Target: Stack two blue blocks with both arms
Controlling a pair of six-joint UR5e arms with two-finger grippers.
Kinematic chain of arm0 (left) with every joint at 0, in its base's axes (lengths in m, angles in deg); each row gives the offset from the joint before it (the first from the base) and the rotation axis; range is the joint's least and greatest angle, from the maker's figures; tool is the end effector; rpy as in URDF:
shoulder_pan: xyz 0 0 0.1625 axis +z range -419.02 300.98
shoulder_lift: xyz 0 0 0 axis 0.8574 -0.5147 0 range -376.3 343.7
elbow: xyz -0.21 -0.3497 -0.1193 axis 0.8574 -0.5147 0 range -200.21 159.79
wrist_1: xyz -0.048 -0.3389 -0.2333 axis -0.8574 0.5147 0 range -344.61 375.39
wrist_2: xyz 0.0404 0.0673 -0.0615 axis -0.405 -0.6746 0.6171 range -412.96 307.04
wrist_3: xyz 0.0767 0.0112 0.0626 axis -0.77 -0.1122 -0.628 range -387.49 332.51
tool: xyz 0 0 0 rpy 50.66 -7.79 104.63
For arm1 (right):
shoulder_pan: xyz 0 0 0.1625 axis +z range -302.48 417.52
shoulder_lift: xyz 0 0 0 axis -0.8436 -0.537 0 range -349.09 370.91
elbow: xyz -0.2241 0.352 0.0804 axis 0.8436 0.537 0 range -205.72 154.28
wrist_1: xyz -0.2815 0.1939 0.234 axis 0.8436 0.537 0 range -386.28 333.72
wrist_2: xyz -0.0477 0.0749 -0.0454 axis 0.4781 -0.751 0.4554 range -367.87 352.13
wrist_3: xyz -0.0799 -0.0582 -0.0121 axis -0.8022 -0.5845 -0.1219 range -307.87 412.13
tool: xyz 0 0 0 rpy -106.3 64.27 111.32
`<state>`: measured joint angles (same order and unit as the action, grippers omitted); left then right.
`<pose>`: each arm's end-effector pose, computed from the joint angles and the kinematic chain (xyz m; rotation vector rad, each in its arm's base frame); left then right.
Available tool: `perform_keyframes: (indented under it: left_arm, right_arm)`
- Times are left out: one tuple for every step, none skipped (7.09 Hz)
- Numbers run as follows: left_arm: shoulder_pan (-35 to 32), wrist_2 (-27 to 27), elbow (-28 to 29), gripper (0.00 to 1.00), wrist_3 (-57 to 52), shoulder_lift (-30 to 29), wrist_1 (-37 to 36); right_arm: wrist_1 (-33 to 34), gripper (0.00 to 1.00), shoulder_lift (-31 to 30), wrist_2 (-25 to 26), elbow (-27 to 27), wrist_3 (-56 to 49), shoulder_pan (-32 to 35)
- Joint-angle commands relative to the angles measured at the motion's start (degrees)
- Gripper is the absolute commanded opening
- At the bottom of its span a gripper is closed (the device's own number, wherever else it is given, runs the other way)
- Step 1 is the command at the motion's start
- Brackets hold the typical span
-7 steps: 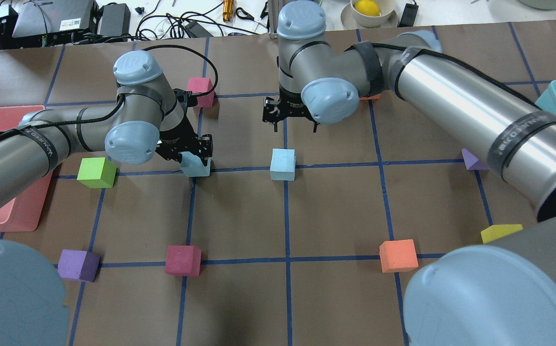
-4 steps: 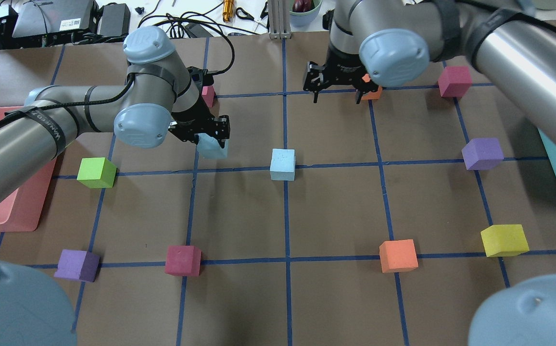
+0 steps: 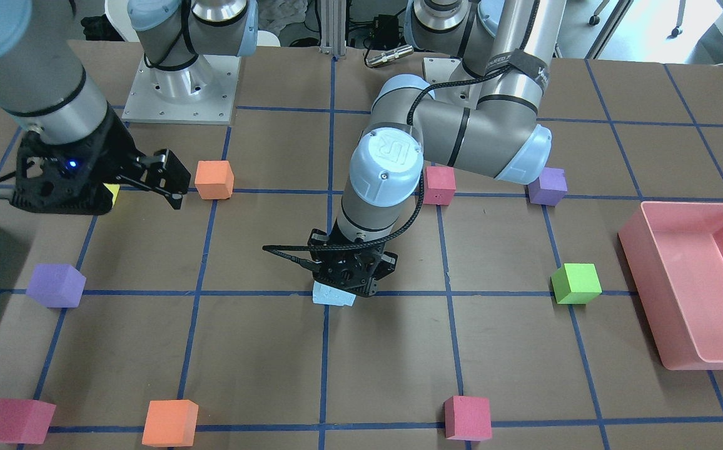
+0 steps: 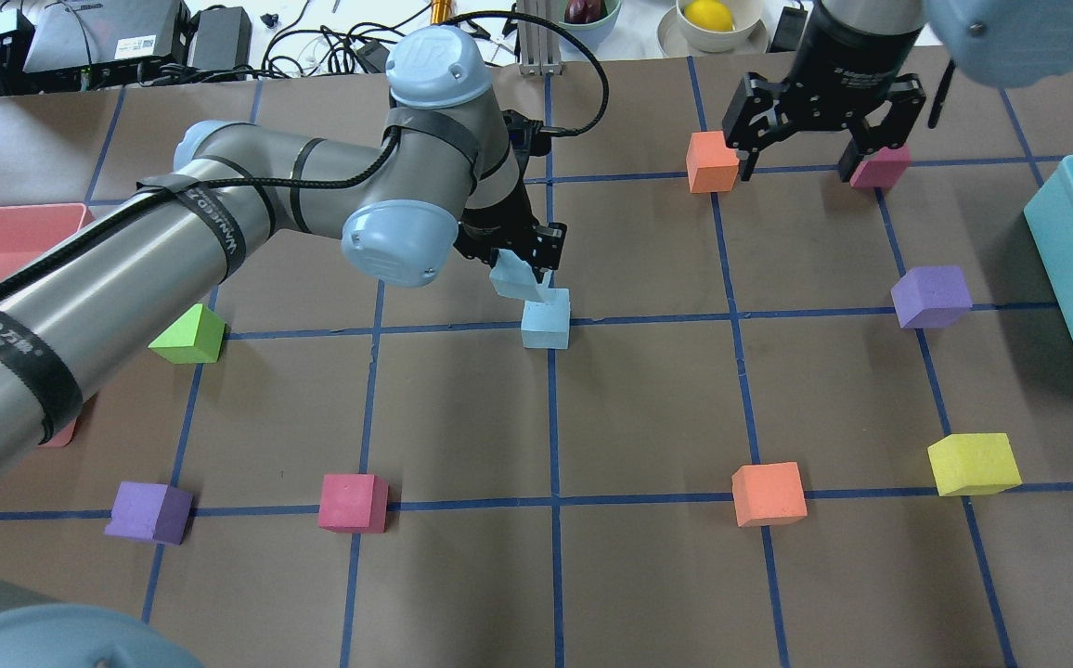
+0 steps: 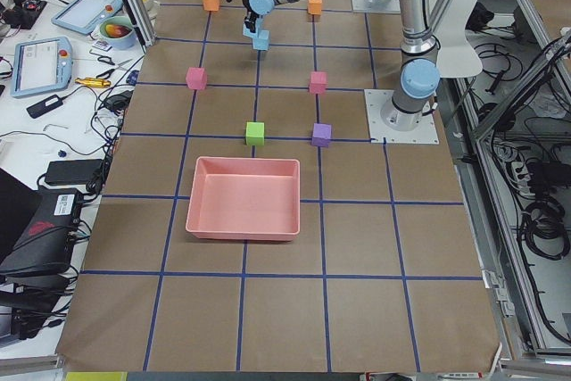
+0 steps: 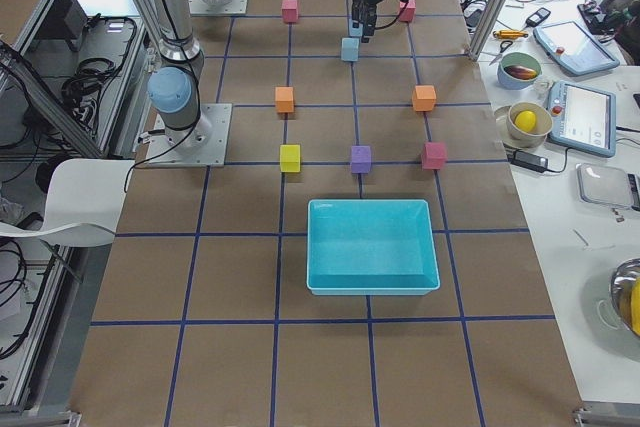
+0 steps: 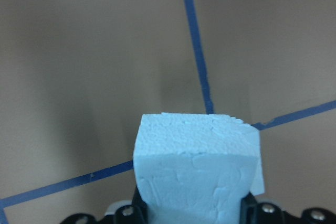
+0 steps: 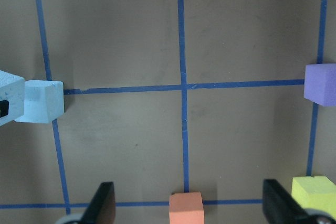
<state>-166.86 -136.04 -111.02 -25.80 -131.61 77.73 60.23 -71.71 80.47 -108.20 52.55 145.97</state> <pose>-0.3331 -0.5611 0.2778 -0.4261 -2.9879 0.0088 0.1216 -0.5440 0.4797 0.0547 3.1102 0.0904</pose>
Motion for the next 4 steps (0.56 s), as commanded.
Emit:
perform_keyframes:
  left_arm:
    - [-1.5, -0.1, 0.3, 0.21, 0.9, -1.7, -0.5]
    - [-1.6, -0.1, -0.2, 0.25, 0.9, -1.7, 0.1]
    - [-1.6, -0.2, -0.3, 0.25, 1.1, -1.6, 0.7]
    - [-1.7, -0.3, -0.2, 0.25, 1.2, -1.3, 2.0]
  right_arm:
    - [-2.8, 1.0, -2.3, 1.3, -0.1, -0.8, -0.7]
    - [-3.0, 1.0, -2.4, 1.8, -0.1, -0.3, -0.7]
    - [-2.9, 1.0, -2.4, 1.9, -0.1, -0.2, -0.5]
    - [-2.6, 1.0, -2.6, 1.9, -0.2, -0.2, -0.4]
